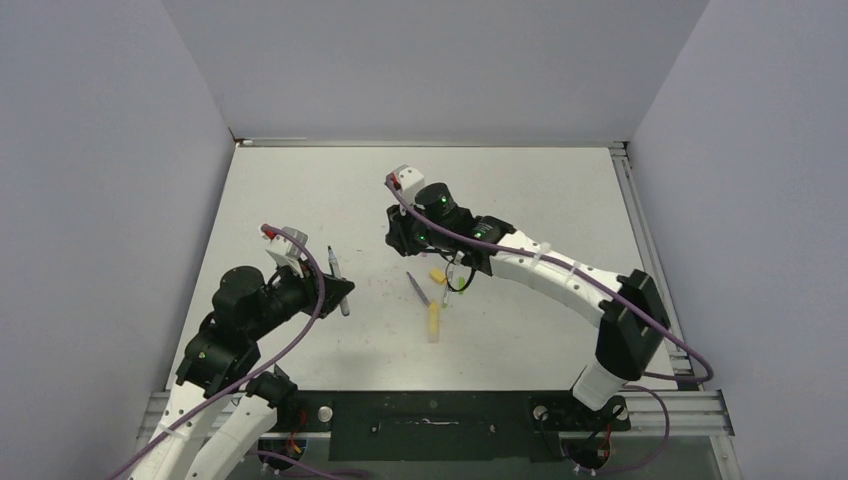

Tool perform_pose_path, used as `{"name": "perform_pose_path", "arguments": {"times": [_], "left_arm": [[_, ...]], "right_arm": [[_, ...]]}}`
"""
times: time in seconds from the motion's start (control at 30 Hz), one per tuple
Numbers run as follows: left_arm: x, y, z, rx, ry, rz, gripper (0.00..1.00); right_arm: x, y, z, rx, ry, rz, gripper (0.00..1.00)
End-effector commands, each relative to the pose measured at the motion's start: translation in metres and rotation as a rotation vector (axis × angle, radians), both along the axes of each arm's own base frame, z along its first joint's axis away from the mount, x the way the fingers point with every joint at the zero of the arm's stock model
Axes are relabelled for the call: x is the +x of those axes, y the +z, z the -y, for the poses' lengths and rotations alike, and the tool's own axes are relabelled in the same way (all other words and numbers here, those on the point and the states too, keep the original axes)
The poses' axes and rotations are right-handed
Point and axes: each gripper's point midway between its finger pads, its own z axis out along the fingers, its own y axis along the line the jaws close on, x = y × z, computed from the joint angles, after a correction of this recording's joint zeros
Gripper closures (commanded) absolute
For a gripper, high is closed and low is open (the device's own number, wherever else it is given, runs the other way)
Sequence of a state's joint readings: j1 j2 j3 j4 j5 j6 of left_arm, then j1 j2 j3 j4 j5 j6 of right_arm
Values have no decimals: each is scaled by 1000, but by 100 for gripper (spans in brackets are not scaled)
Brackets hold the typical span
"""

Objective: Insert the pens into the pen caps

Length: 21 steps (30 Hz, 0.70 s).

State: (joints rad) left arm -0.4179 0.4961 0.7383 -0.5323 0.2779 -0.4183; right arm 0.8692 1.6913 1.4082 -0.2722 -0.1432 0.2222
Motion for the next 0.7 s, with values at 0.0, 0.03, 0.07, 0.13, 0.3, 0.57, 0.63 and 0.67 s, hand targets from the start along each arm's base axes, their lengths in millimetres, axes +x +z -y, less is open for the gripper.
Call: {"name": "perform_pose_path", "arguments": {"times": [0.0,0.03,0.07,0.13,0.3,0.57,0.63,0.67], "left_arm": [[-6,20,24,-98,-130,43,100],[-7,20,28,-103,-153,41,100],[-10,20,31,-107,-181,39,100],[-13,20,39,-112,-231,26,100],[-21,21,60,-122,-338,7,100],[-36,35,83,-210,-476,17,100],[-40,35,87,-235,-505,7,100],[-42,35,89,-244,-519,2,100]], "right_arm": [[-10,76,14,210,-67,92,95],[-16,85,19,235,-64,104,95],[-22,93,24,264,-60,116,95],[-34,118,36,333,-51,157,95],[-61,162,63,444,-40,217,95],[-88,209,81,732,-44,221,95],[-93,220,81,804,-32,208,95],[-95,224,80,834,-29,199,95]]}}
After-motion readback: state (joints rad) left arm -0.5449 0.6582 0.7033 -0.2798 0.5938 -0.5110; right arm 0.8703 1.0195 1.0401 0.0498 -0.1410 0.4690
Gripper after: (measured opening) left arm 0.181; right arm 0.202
